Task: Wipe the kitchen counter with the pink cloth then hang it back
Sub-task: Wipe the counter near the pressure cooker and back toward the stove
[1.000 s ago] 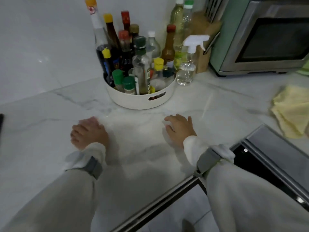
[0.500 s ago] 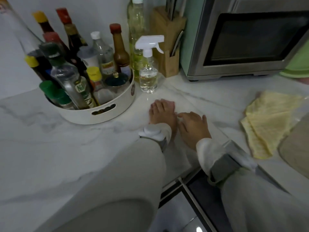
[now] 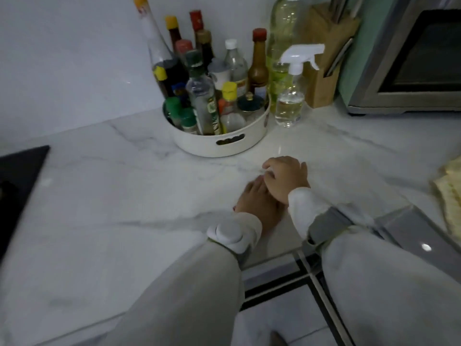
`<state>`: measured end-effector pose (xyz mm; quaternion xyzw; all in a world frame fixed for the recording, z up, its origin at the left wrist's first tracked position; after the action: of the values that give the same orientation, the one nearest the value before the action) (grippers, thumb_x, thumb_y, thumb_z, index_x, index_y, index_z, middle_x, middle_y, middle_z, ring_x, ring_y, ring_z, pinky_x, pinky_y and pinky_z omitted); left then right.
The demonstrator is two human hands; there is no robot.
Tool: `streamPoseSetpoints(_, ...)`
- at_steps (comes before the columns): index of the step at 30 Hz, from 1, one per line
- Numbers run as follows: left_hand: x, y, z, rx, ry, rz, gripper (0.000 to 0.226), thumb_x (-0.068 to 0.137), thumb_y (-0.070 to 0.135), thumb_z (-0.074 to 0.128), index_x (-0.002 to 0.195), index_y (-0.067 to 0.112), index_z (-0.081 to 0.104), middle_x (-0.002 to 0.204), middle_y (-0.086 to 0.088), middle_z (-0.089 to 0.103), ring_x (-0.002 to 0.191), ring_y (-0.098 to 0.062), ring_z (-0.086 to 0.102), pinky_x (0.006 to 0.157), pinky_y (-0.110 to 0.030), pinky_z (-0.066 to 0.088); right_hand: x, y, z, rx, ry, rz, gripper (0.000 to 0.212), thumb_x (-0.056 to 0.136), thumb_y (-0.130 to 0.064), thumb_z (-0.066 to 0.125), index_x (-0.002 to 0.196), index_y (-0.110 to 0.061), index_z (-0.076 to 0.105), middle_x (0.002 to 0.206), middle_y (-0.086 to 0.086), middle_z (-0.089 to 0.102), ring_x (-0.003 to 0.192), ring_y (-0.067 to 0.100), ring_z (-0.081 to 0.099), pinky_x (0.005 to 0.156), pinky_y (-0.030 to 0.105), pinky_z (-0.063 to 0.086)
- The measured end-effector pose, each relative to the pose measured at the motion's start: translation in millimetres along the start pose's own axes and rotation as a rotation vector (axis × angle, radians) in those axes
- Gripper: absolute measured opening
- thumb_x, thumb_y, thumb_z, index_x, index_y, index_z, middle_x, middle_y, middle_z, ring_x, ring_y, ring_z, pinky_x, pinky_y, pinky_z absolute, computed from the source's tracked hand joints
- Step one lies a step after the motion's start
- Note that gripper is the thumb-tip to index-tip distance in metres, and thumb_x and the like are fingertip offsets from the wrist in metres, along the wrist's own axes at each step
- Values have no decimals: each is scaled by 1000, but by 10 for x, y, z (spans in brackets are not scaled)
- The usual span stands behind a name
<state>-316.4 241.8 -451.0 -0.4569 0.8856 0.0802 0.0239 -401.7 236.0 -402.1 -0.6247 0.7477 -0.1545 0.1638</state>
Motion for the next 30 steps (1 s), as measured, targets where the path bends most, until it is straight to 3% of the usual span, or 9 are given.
streamPoseSetpoints(7,-1505,-1977,-27,-158,212,-865,63,97,43,31,151,14,17,158,-14,17,145,-31,20,117,-44,18,-467,-1026,513,15,-138,-214,31,93,-22,42,121,-22,54,132,1,52,134,24,32,116,51,10)
streamPoseSetpoints(10,-2209,-2255,12,-222,328,-1226,62,95,39,36,146,5,25,152,-23,26,140,-37,26,114,-45,21,-673,-1238,648,12,-153,-255,31,94,-22,41,122,-22,53,132,1,51,134,24,32,117,50,9)
streamPoseSetpoints(12,-2394,-2104,63,-261,336,-1308,62,94,36,40,143,0,30,148,-29,29,136,-42,30,112,-48,23,-793,-1330,743,12,-172,-264,32,94,-21,41,124,-22,52,133,1,52,134,25,33,117,50,11)
streamPoseSetpoints(16,-2179,-1493,168,-162,303,-900,65,82,39,31,129,-2,51,123,-29,56,109,-43,56,94,-48,47,-955,-1400,856,25,-175,-266,34,94,-20,42,126,-21,51,134,2,52,133,26,36,117,48,16)
streamPoseSetpoints(19,-2041,-975,186,-99,170,-383,56,93,37,29,145,15,34,147,-14,39,134,-32,34,115,-42,27,-1042,-1436,897,14,-168,-275,34,94,-19,41,127,-21,50,132,3,55,128,26,43,114,45,22)
streamPoseSetpoints(21,-2074,-827,89,-182,110,-160,50,98,34,37,145,18,36,154,-8,32,142,-26,25,120,-36,14,-1075,-1411,909,34,-175,-276,34,95,-16,40,127,-20,51,131,5,57,122,28,48,109,41,31)
streamPoseSetpoints(23,-2202,-905,-9,-350,140,-107,41,97,24,43,137,18,49,148,-5,42,136,-24,35,114,-28,21,-1108,-1373,908,56,-183,-269,33,94,-14,40,124,-20,54,127,6,61,118,29,51,105,38,37)
streamPoseSetpoints(26,-2434,-1197,-108,-535,153,-225,43,90,15,44,131,14,57,140,-5,52,128,-21,47,102,-12,25,-1164,-1384,934,18,-238,-279,31,94,-17,44,120,-22,58,124,4,62,119,29,50,104,38,38)
streamPoseSetpoints(30,-2575,-1430,-167,-530,208,-454,42,87,13,50,128,16,54,112,-9,66,106,-29,59,95,-27,44,-1246,-1541,1016,-102,-311,-324,33,94,-24,42,124,-28,55,130,3,56,124,30,42,105,41,31)
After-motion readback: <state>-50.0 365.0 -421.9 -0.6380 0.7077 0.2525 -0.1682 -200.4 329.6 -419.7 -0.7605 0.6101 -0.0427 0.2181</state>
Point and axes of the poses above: each hand's wrist, its own x-axis towards the middle knuckle, its own z-axis out of the palm, y = z × x, the point moved 1 cm from there along x, towards the middle knuckle
